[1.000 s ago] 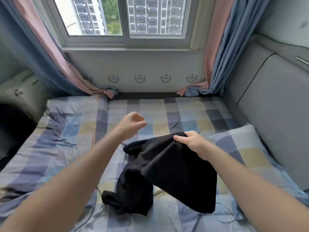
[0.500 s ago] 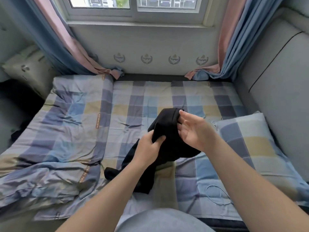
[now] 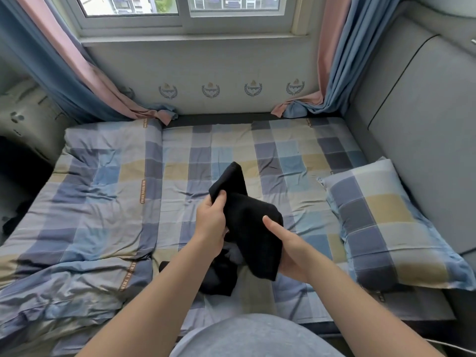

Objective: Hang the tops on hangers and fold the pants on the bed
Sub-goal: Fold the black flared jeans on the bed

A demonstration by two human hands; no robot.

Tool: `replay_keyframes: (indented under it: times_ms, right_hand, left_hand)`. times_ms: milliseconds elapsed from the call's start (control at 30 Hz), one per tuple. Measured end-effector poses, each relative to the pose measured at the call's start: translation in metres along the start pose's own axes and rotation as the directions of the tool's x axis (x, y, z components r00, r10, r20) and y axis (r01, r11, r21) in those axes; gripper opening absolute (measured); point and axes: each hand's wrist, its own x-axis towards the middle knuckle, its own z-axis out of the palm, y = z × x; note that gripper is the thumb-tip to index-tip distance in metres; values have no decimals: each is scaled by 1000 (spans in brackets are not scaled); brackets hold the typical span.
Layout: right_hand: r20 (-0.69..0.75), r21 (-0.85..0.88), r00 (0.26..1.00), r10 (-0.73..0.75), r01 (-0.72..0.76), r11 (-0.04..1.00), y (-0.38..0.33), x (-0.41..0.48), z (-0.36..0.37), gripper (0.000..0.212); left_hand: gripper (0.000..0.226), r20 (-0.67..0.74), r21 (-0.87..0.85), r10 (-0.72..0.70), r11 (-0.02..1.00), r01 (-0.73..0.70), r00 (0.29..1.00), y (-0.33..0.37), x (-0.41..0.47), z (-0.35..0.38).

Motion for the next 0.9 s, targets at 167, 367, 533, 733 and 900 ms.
replay_keyframes:
  times_ms: [167, 367, 533, 733, 900]
  right_hand:
    - [-373, -180, 886, -276, 223, 958, -5, 5, -6, 27]
    - [-268, -741, 746, -610, 245, 626, -50, -30, -9, 16]
    - [-78, -989, 737, -672, 25, 142, -90, -73, 3, 28]
    - [102, -992, 645, -757, 121, -30, -141, -120, 17, 18]
    - [280, -901, 649, -708, 433, 41, -169, -134, 30, 13]
  left_hand:
    - [22, 134, 111, -84, 991, 69, 987, -12, 1, -14]
    - [48, 151, 710, -136, 704, -12, 979, -28, 3, -21]
    - [110, 120, 919, 140, 359, -164, 983, -22, 0, -1]
    - [135, 447, 758, 91, 489, -431, 890, -6, 12, 20]
    - [129, 602, 658, 65, 526, -540, 796, -3, 15, 51]
